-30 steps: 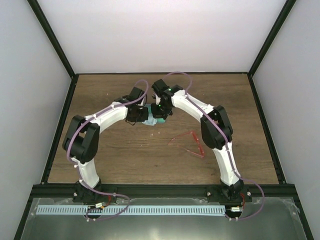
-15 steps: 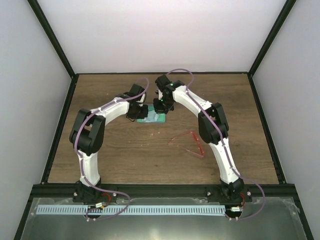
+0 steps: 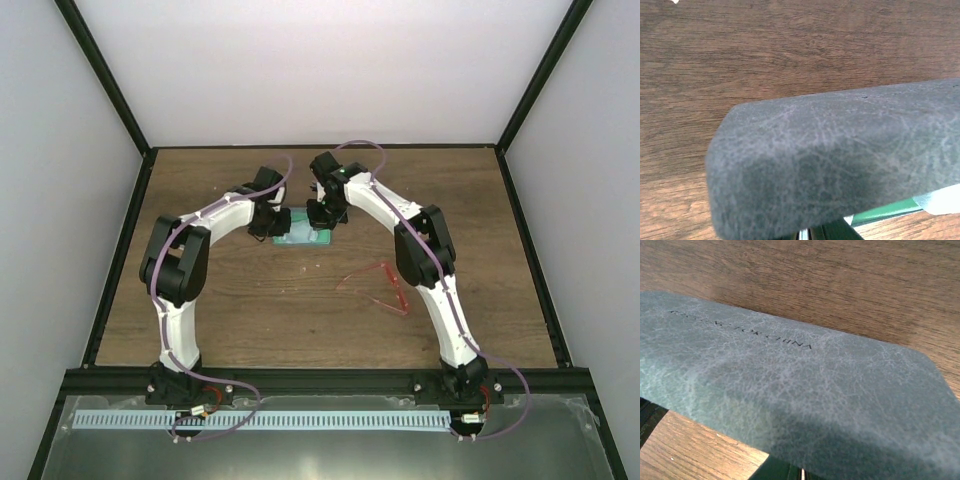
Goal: Organize the sunglasses
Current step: Place the glasses cleaning cloth in the sunglasses case.
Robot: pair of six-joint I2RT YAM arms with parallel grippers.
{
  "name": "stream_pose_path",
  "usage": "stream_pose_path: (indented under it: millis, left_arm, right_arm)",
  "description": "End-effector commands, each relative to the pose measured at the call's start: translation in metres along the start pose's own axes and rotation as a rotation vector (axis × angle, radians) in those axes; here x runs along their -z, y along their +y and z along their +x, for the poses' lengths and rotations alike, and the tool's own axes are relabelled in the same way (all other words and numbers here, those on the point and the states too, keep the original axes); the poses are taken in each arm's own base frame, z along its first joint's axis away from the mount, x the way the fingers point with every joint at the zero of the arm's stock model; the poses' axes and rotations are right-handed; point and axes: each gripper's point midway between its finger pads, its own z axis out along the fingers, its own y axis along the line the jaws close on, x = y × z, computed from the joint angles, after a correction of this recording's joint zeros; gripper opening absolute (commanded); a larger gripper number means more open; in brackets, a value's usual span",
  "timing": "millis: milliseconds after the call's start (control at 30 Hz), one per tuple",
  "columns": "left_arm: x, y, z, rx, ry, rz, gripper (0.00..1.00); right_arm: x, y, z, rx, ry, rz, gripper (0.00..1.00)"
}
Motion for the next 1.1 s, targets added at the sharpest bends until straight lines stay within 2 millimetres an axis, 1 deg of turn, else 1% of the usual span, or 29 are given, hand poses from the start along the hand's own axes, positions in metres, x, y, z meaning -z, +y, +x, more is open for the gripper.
stream_pose_path:
  millis: [0,200,233,333,467,533,567,667,767,800,1000,1067]
  left_arm:
    - [-0.004,-0.003,-0.006,-0.020,-0.005,0.019,0.04]
    - [-0.009,-0.003,-0.002,-0.021,0.013,0.023,0.04]
    - [-0.010,-0.003,-0.001,-0.020,0.017,0.023,0.06]
    - [-0.012,-0.002,0.001,-0.021,0.023,0.024,0.18]
    - [-0.010,0.000,-0.001,-0.015,0.015,0.009,0.40]
    - [-0.006,0.000,-0.004,-0.015,0.003,0.004,0.45]
    - [-0.003,0.000,-0.007,-0.012,-0.005,-0.001,0.47]
    - [0.009,-0.003,-0.014,-0.008,-0.027,-0.002,0.50]
    - [0.020,-0.009,-0.018,-0.010,-0.040,0.017,0.51]
    - [0.024,-0.012,-0.019,-0.012,-0.044,0.028,0.51]
    - [0.035,-0.030,-0.022,-0.003,-0.043,0.112,0.51]
    - [0.037,-0.032,-0.022,-0.004,-0.037,0.119,0.51]
  right_arm:
    - [-0.007,-0.002,0.000,0.002,0.016,-0.004,0.01]
    - [-0.013,-0.004,0.003,0.002,0.028,-0.004,0.02]
    - [-0.013,-0.003,0.003,0.003,0.028,-0.006,0.02]
    - [-0.013,-0.002,0.002,0.007,0.029,-0.010,0.02]
    - [-0.014,-0.003,0.003,0.007,0.031,-0.010,0.02]
    - [-0.013,-0.002,0.003,0.009,0.031,-0.011,0.02]
    - [-0.014,-0.003,0.003,0.009,0.032,-0.011,0.02]
    - [-0.014,-0.003,0.003,0.010,0.032,-0.008,0.10]
    - [-0.013,-0.005,0.004,0.008,0.033,0.001,0.24]
    - [-0.012,-0.006,0.004,0.006,0.030,0.007,0.26]
    - [0.002,-0.012,0.003,0.001,0.001,0.058,0.33]
    - [0.008,-0.013,0.004,-0.006,-0.005,0.068,0.35]
